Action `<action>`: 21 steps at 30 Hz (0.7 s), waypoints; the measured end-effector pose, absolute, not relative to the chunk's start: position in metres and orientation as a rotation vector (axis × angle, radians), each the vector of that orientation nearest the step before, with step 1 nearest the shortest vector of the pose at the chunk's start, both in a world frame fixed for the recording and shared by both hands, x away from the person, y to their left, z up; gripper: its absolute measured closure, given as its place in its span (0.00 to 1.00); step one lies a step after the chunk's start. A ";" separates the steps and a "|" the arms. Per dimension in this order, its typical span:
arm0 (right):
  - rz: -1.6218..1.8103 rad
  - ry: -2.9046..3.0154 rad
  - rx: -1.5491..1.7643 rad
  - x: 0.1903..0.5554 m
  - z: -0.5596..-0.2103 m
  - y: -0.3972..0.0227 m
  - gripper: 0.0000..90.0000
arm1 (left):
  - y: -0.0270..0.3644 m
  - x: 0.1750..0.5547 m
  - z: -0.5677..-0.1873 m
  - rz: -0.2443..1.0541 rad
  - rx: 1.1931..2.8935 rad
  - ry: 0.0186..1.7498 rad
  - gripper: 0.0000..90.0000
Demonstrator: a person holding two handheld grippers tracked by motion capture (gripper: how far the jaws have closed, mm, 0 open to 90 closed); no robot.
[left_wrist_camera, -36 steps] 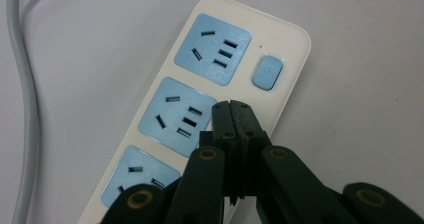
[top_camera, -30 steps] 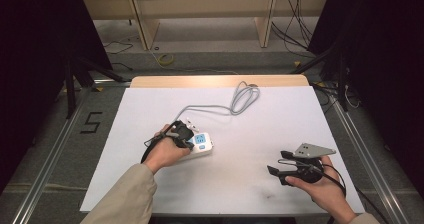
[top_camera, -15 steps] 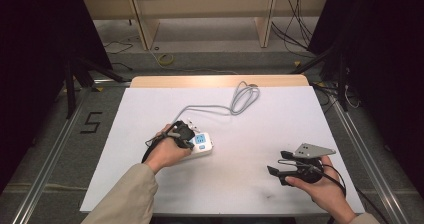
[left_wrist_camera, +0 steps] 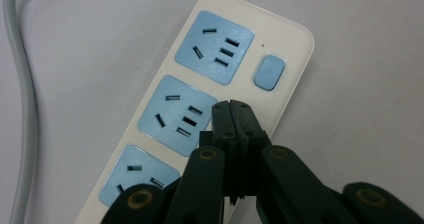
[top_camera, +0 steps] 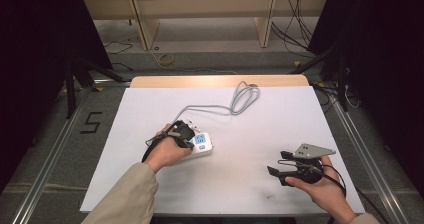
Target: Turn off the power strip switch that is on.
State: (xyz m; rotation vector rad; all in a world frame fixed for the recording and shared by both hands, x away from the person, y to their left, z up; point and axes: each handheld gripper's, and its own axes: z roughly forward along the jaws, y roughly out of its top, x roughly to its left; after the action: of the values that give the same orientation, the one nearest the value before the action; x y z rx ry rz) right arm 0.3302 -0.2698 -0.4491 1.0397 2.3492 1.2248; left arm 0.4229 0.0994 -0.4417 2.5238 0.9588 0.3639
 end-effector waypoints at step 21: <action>1.224 2.354 1.037 0.329 -0.449 -0.269 0.29 | 0.096 0.423 -0.442 0.382 2.556 0.946 1.00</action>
State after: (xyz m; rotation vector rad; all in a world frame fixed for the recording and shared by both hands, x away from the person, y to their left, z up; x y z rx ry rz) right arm 0.3295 -0.2694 -0.4490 1.0368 2.3535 1.2244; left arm 0.4233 0.0957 -0.4415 2.5561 0.9462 0.3815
